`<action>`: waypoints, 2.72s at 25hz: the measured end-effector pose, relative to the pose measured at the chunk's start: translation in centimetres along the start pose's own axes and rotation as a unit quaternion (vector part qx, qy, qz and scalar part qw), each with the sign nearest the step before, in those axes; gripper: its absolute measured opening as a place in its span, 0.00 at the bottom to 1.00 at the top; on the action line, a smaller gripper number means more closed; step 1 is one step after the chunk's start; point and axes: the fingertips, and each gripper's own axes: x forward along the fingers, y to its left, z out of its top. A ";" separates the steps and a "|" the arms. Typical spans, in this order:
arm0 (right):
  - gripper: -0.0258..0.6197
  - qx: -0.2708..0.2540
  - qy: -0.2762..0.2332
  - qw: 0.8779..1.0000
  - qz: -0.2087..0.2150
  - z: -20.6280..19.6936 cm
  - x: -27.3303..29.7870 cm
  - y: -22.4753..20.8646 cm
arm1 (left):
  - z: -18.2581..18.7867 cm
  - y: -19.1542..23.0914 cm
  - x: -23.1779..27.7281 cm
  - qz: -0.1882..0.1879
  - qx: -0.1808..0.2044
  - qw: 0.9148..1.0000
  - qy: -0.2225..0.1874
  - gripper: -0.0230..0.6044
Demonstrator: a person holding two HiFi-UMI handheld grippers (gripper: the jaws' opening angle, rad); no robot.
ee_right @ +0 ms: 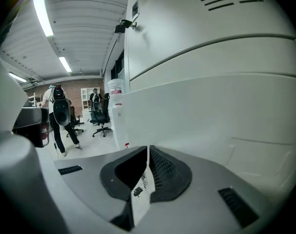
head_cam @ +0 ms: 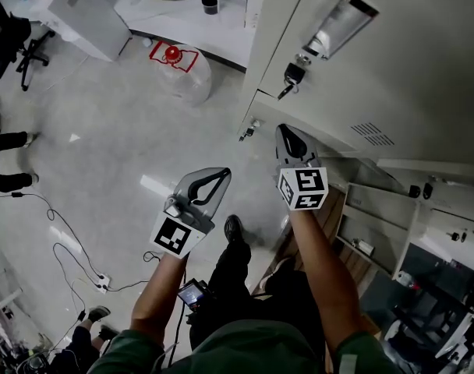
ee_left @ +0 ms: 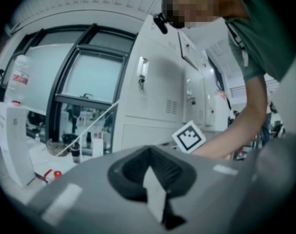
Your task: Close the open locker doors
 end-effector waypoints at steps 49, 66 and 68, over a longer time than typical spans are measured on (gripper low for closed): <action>0.05 0.001 -0.098 0.992 -0.085 3.4 -41.6 -5.5 | 10.8 -31.5 8.8 -0.220 0.059 0.974 -0.011 0.04; 0.05 0.044 -0.026 0.991 -0.127 -14.1 -53.1 -11.4 | 1.2 -45.3 11.3 -0.273 0.054 0.959 0.059 0.04; 0.05 0.046 -0.014 0.990 -0.132 -15.9 -53.4 -13.1 | -0.2 -46.0 12.1 -0.274 0.050 0.957 0.080 0.04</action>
